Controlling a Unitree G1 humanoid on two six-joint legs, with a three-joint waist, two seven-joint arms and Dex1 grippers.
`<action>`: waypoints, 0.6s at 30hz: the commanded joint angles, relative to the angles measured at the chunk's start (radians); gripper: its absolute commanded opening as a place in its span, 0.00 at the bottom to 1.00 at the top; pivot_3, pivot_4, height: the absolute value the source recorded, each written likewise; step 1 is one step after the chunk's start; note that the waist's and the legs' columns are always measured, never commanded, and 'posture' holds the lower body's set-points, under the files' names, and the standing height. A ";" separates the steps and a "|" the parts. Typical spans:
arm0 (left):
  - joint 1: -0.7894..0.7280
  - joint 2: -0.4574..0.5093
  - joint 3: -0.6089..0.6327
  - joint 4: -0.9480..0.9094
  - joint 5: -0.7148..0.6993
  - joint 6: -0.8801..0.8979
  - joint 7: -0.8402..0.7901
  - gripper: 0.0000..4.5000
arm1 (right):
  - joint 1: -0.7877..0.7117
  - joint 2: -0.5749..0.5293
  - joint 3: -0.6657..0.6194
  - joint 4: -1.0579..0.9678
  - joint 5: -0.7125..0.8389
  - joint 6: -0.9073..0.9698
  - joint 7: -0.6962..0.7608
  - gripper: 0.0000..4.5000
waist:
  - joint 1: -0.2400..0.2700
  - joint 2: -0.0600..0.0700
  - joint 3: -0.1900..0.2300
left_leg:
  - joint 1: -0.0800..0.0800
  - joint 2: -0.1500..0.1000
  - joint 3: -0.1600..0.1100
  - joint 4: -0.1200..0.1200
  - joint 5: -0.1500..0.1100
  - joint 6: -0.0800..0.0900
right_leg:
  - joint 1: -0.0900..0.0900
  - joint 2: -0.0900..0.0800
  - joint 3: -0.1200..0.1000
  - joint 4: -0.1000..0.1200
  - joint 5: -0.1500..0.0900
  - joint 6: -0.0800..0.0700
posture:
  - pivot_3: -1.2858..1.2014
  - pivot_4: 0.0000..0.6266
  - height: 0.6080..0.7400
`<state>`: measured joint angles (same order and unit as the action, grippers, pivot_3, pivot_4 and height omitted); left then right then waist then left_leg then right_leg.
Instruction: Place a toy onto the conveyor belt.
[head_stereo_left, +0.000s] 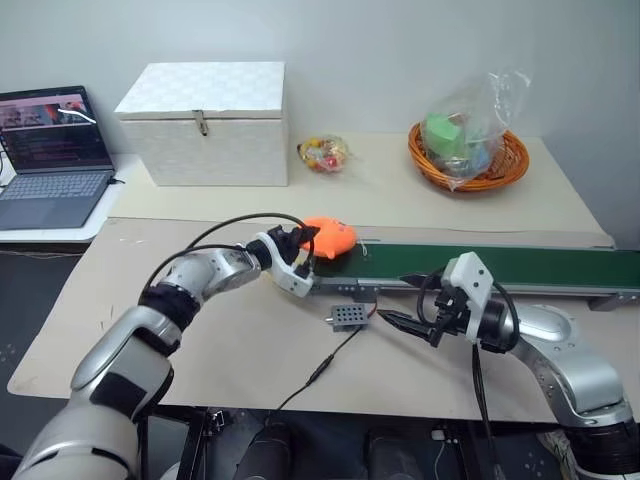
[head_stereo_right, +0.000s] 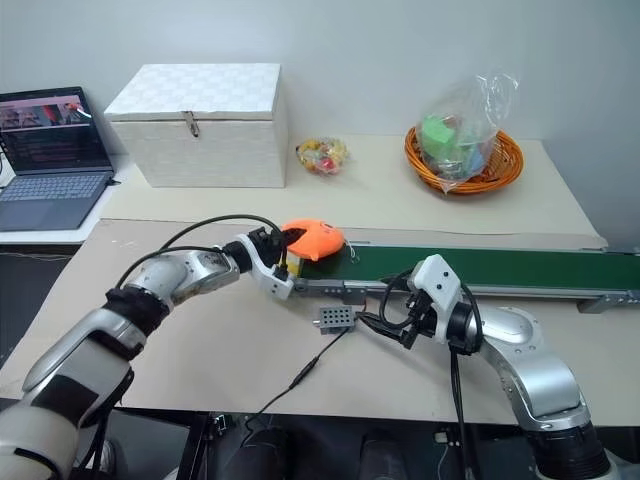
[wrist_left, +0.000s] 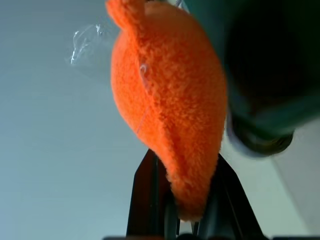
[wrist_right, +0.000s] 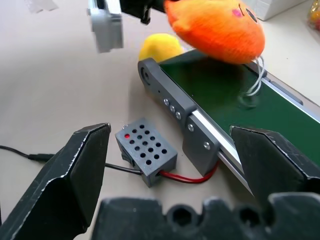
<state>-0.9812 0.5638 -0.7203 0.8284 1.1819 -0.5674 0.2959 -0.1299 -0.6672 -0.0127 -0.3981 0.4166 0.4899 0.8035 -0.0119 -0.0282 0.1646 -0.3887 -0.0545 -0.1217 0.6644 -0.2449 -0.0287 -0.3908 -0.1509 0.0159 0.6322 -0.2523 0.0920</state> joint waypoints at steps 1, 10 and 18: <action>-0.098 -0.051 -0.107 0.189 0.091 -0.027 0.152 0.09 | 0.014 0.008 -0.039 -0.046 0.012 -0.024 -0.016 1.00 | 0.001 0.000 0.000 | 0.000 0.000 0.000 0.000 0.000 0.000 | 0.000 0.000 0.000 0.000 0.000 0.000 | 0.52 0.24 1.00; -0.209 -0.088 -0.154 0.282 0.072 -0.081 0.306 0.77 | 0.012 0.018 -0.029 -0.041 0.004 -0.026 -0.032 1.00 | -0.003 -0.001 0.000 | -0.001 0.000 0.000 0.001 0.000 0.000 | -0.001 0.000 0.000 0.001 0.000 0.001 | 0.52 0.24 1.00; -0.188 -0.039 -0.108 0.261 -0.029 -0.161 0.210 0.77 | -0.004 0.019 -0.022 -0.022 0.001 -0.028 -0.022 1.00 | -0.003 -0.001 0.000 | -0.001 0.000 0.000 0.001 0.000 0.000 | -0.002 0.000 0.000 0.001 0.000 0.001 | 0.52 0.24 1.00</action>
<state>-1.1675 0.5076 -0.8701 1.1054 1.2124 -0.6978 0.5524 -0.1147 -0.6501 -0.0187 -0.4028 0.4142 0.4896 0.7812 -0.0150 -0.0288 0.1650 -0.3900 -0.0545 -0.1215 0.6650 -0.2449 -0.0287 -0.3927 -0.1510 0.0160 0.6334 -0.2526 0.0928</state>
